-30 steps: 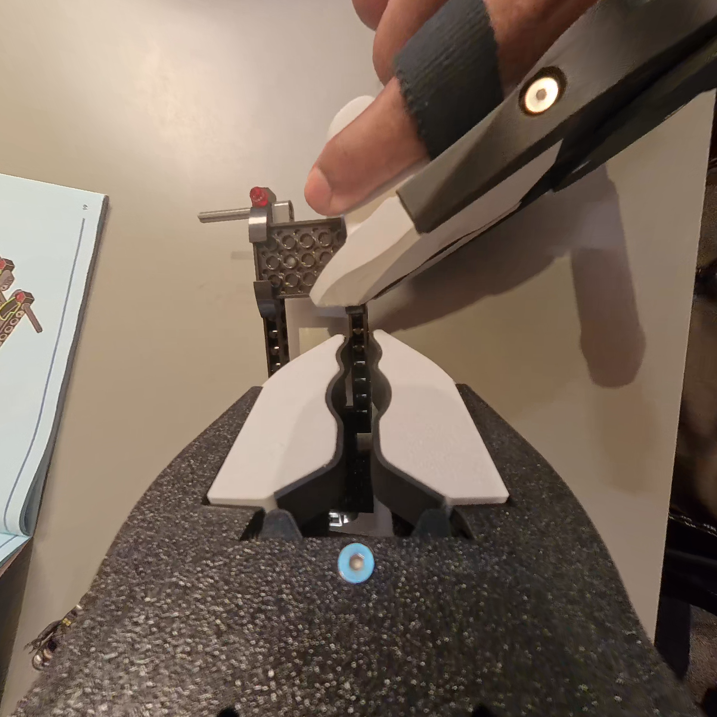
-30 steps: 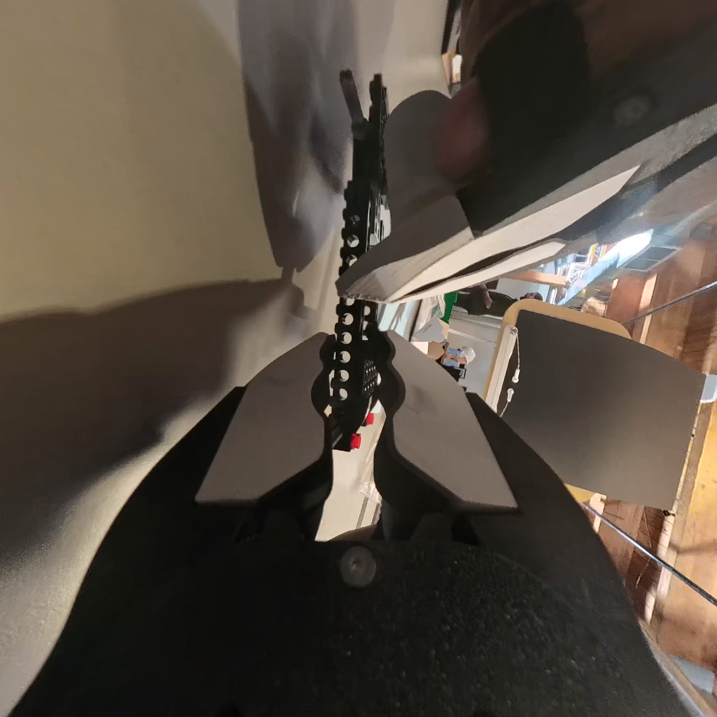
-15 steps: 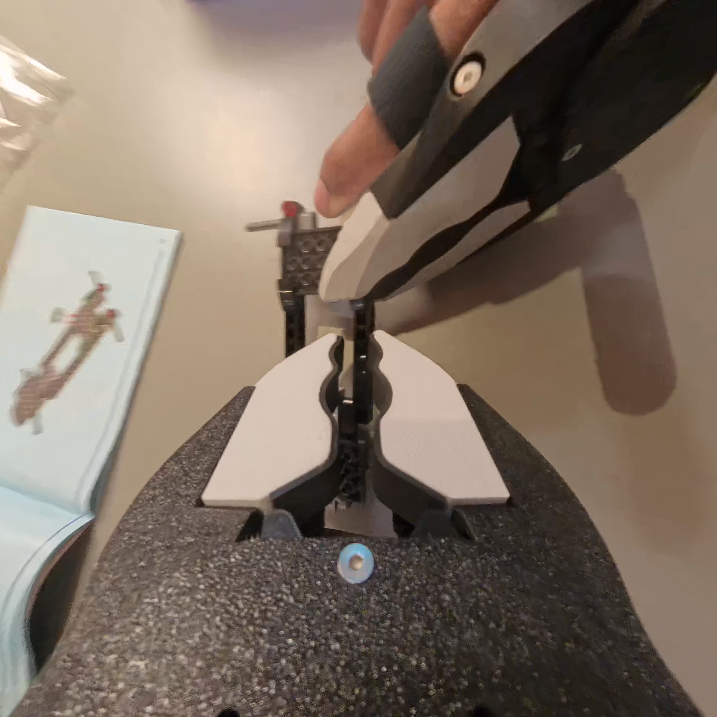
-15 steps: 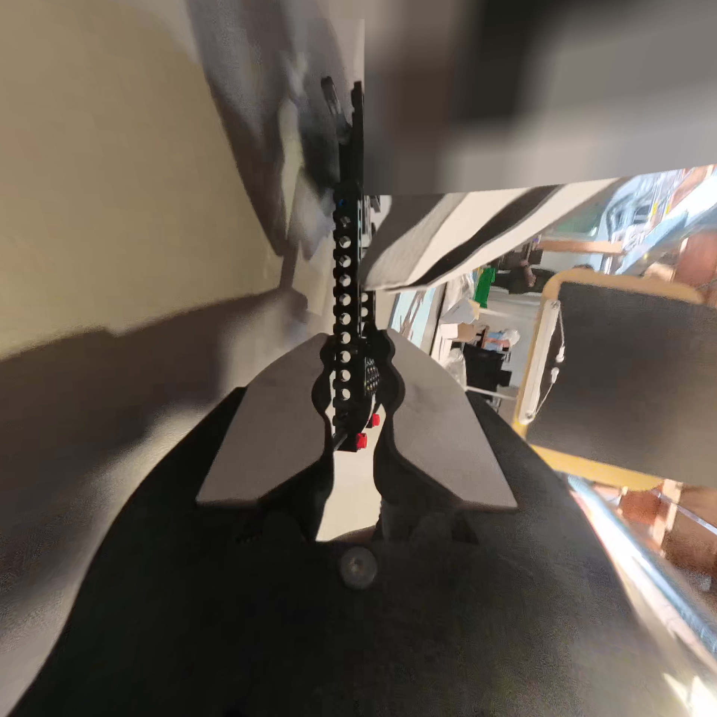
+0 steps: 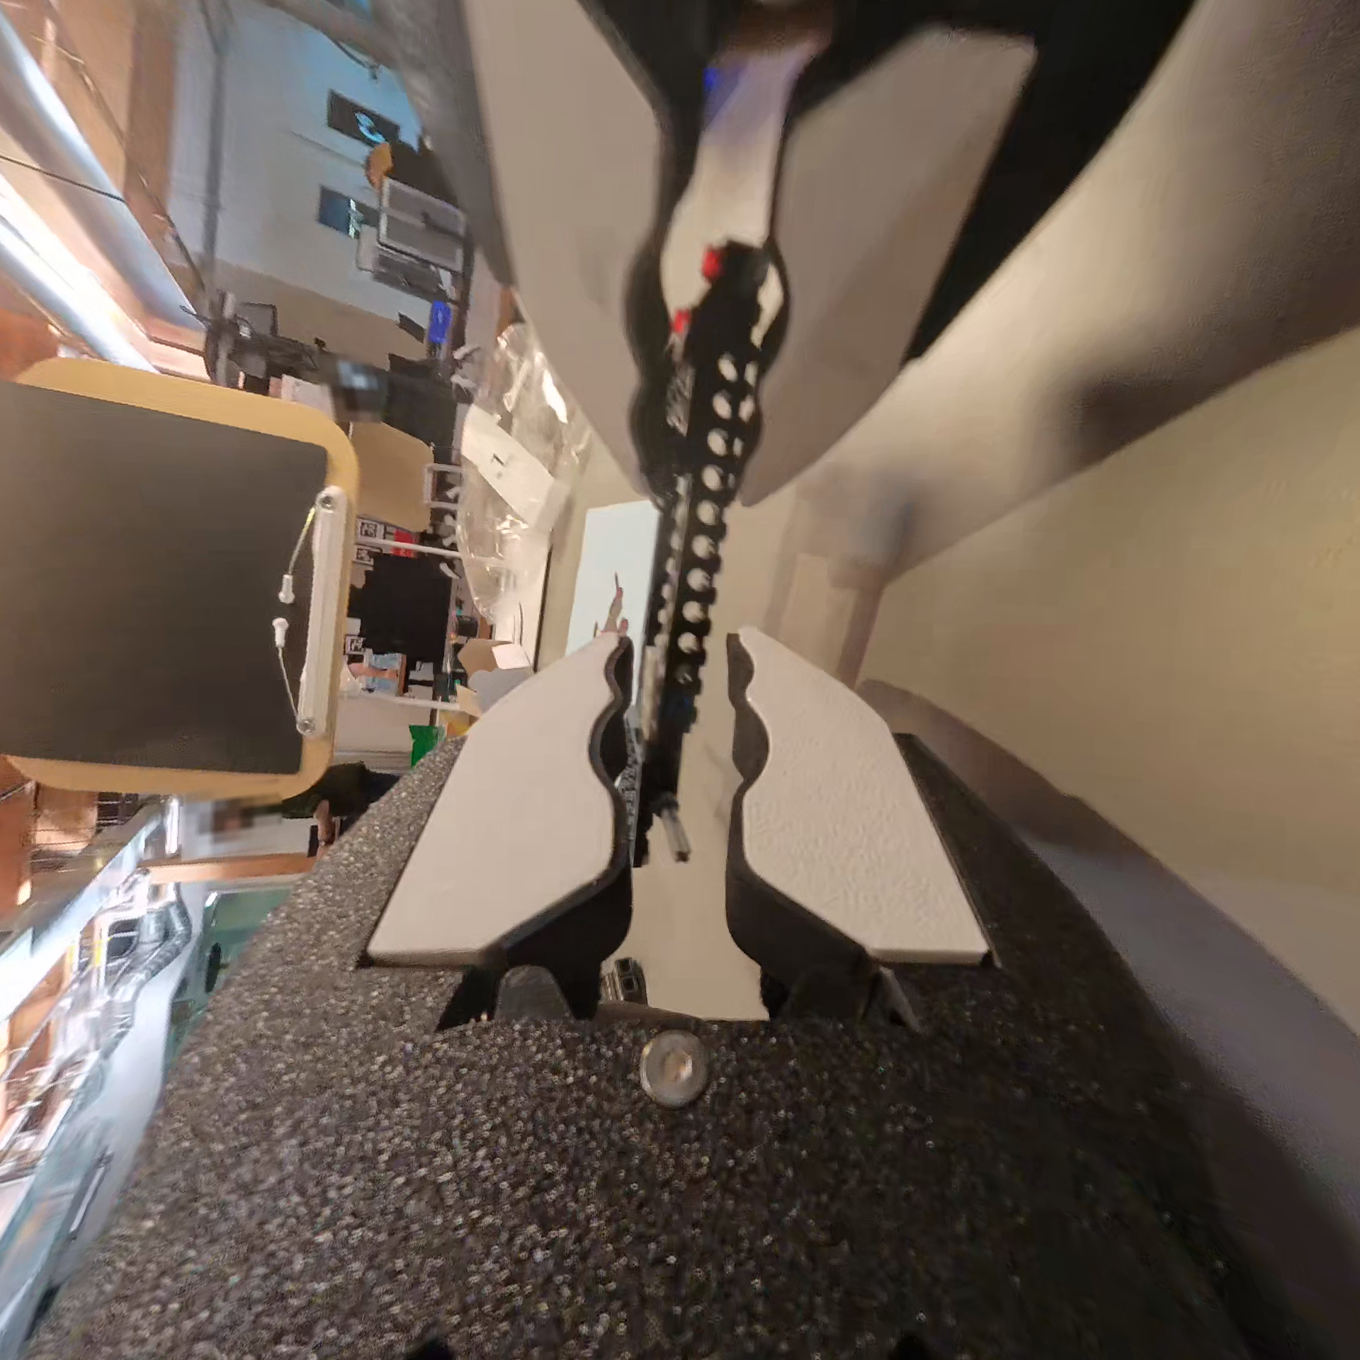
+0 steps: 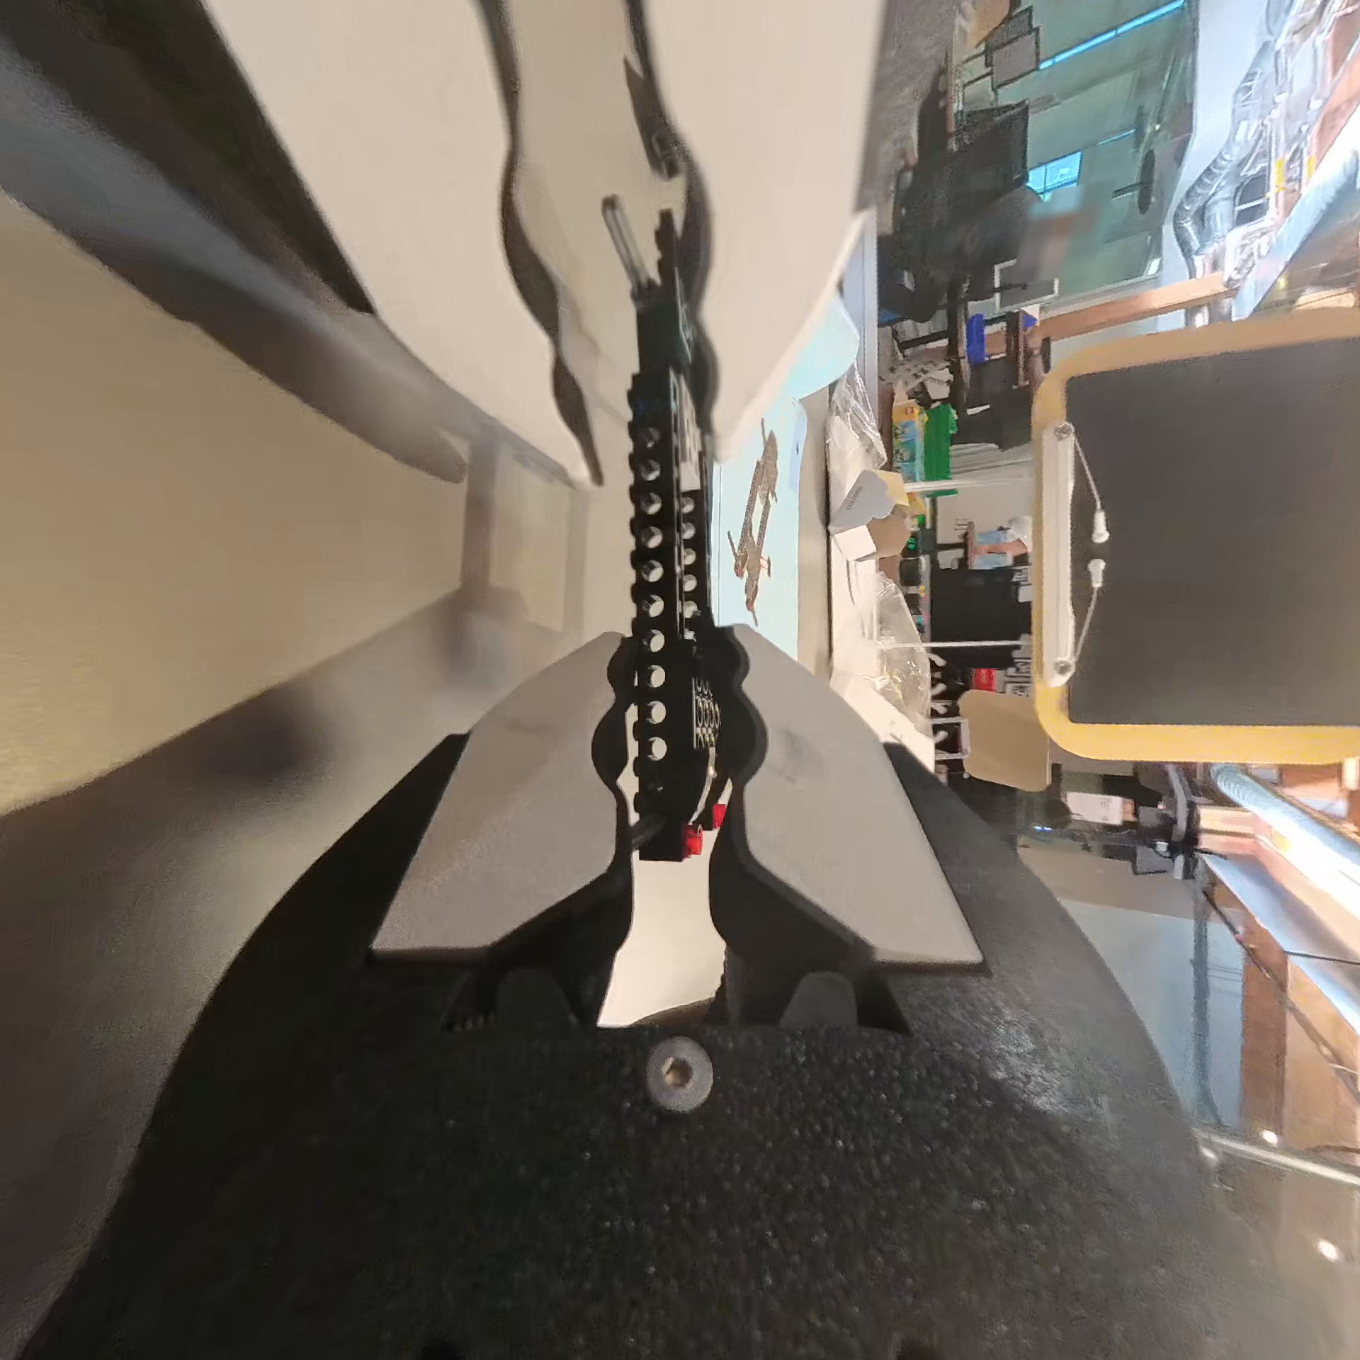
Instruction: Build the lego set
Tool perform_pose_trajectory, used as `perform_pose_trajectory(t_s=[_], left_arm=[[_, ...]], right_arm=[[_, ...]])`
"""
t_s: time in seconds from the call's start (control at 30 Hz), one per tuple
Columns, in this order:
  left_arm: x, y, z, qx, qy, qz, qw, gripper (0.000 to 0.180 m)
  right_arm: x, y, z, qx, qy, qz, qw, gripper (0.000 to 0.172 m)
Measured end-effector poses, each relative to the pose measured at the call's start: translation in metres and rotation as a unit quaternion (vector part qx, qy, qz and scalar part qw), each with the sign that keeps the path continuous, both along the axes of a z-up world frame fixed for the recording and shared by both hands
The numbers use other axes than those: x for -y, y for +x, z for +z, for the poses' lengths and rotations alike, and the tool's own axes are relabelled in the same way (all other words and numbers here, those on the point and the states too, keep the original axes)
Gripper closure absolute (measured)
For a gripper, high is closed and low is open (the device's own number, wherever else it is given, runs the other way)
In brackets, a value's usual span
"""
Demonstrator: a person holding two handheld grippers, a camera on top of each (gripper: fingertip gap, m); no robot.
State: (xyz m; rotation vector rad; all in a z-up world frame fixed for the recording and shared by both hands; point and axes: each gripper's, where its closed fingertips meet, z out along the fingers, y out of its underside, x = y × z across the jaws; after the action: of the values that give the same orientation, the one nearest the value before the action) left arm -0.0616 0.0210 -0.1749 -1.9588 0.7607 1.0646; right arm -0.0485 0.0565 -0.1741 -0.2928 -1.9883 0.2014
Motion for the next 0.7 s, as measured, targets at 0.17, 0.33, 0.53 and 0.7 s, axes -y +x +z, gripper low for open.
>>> perform_pose_trajectory(t_s=[0.17, 0.33, 0.53, 0.7], left_arm=[[-0.002, 0.0, -0.012, -0.03, -0.027, -0.004, 0.999, 0.144], [-0.008, 0.001, -0.004, -0.076, -0.001, -0.024, 0.997, 0.146], [-0.01, -0.003, -0.001, -0.148, 0.0, -0.014, 0.989, 0.169], [-0.009, 0.0, 0.002, -0.145, -0.016, -0.001, 0.989, 0.169]], right_arm=[[-0.003, 0.005, 0.003, 0.001, -0.022, 0.004, 1.0, 0.152], [0.001, 0.007, 0.005, -0.005, -0.028, 0.019, 0.999, 0.152], [0.01, 0.007, 0.004, -0.006, -0.032, 0.039, 0.999, 0.152], [0.007, 0.006, 0.005, -0.025, 0.005, 0.045, 0.999, 0.151]])
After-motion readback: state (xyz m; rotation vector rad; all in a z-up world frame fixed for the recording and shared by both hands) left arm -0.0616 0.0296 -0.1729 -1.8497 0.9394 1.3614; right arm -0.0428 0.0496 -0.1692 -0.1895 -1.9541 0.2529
